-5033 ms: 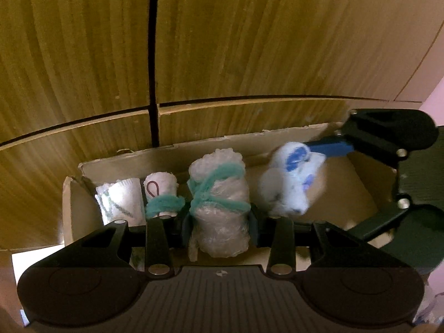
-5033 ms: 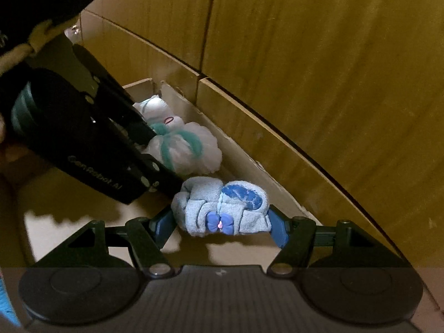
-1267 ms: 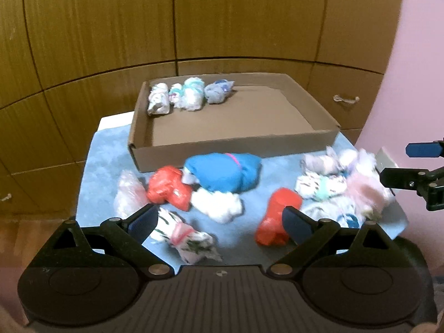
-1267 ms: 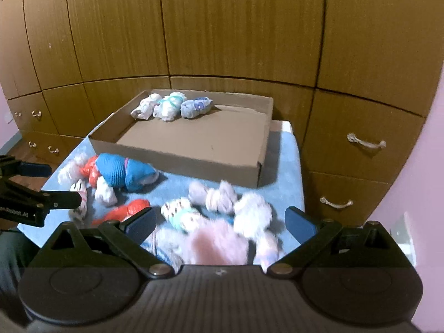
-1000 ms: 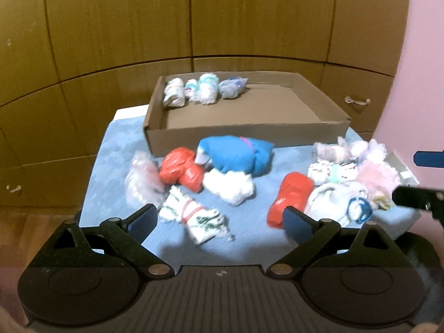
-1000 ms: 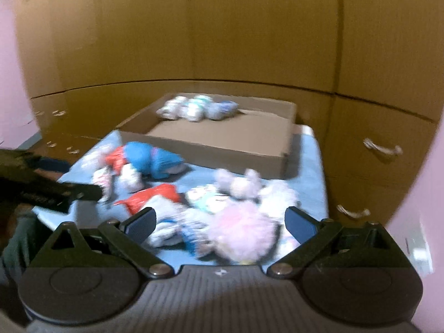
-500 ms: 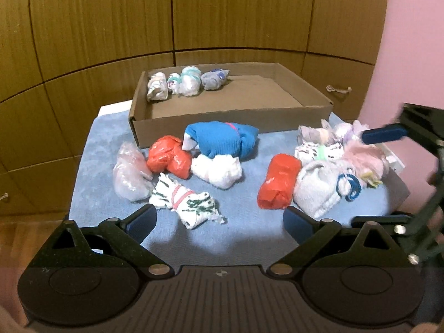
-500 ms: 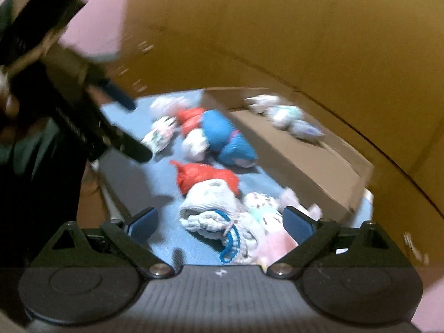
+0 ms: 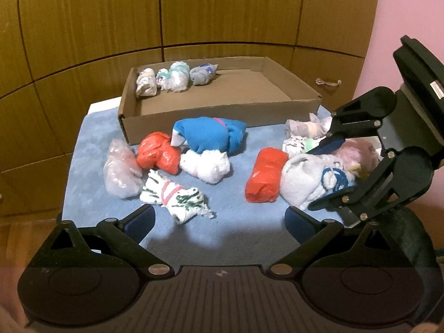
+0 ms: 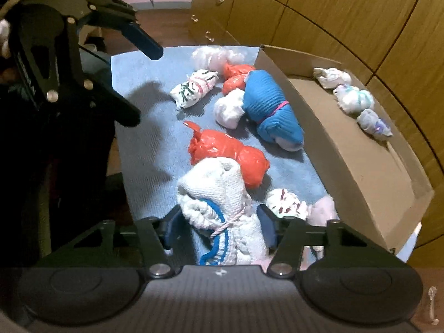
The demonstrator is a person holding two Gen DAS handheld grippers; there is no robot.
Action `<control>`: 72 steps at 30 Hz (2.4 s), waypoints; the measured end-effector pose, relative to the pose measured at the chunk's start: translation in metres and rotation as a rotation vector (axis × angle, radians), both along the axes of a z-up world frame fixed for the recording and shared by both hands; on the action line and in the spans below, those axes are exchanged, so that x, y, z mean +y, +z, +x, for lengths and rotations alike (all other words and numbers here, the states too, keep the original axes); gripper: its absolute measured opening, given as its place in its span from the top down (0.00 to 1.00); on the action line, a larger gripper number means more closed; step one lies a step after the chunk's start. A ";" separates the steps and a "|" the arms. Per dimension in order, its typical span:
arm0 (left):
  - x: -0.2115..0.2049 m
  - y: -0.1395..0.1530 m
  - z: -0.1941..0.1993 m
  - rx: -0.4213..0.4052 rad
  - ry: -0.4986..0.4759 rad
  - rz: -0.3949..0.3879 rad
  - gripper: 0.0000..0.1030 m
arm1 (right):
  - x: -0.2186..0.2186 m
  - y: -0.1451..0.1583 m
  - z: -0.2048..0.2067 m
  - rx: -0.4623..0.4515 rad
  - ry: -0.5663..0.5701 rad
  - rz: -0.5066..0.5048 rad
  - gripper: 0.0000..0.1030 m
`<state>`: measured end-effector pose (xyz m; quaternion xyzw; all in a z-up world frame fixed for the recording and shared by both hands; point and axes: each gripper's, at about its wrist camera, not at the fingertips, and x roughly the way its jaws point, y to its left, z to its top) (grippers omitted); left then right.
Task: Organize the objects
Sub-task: 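Grasp the white-blue striped sock bundle with the right gripper while the left grasps the red plastic bundle, then carry both held bundles into the cardboard tray beside the others and open both grippers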
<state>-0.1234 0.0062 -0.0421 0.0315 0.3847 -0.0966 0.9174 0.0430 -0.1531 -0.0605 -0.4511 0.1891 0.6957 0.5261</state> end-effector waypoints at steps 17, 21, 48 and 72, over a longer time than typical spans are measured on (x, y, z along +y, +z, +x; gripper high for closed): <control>-0.043 -0.004 0.018 -0.028 -0.090 0.016 0.02 | -0.023 0.064 0.059 0.479 -0.295 0.306 0.54; -0.060 -0.016 0.040 -0.012 -0.124 0.021 0.03 | -0.039 0.082 0.069 0.486 -0.367 0.385 0.54; -0.042 -0.001 0.069 0.076 -0.061 -0.044 0.65 | -0.045 0.093 0.081 0.421 -0.566 0.394 0.53; -0.034 0.111 0.159 -0.074 -0.059 -0.069 0.65 | -0.006 0.134 0.126 0.270 -0.627 0.412 0.53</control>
